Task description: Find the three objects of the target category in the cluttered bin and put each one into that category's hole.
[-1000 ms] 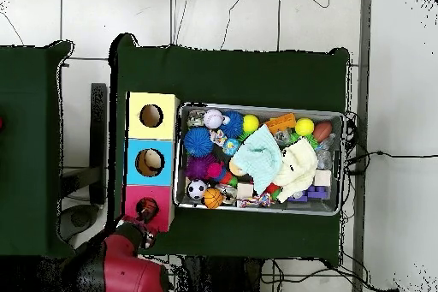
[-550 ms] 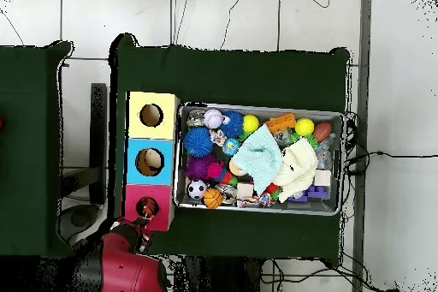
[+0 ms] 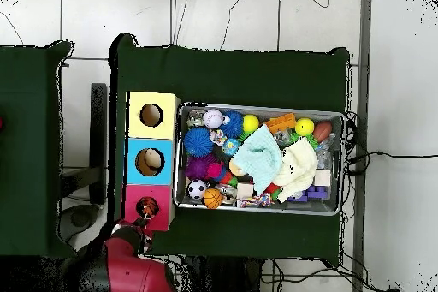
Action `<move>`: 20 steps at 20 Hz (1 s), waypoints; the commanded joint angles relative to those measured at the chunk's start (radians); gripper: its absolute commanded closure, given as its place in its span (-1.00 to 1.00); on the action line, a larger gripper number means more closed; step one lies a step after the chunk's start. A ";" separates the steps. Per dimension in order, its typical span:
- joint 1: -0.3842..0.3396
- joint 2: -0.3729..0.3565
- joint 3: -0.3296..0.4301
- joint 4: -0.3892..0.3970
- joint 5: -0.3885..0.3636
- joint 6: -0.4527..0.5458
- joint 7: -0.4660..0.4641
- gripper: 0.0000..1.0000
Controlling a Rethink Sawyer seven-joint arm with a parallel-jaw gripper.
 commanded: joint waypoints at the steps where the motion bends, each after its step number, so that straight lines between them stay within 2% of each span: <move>1: -0.102 0.298 0.178 -0.075 -0.015 -0.411 0.371 1.00; 5: -0.065 0.264 0.102 -0.116 -0.001 -0.310 0.291 1.00; 9: -0.040 0.238 0.014 -0.188 0.008 -0.108 0.183 1.00; 15: -0.072 0.239 0.016 -0.210 -0.022 -0.063 0.161 1.00; 17: -0.059 0.240 -0.006 -0.226 -0.019 -0.002 0.156 1.00; 20: -0.033 0.237 -0.057 -0.270 -0.023 0.142 0.150 1.00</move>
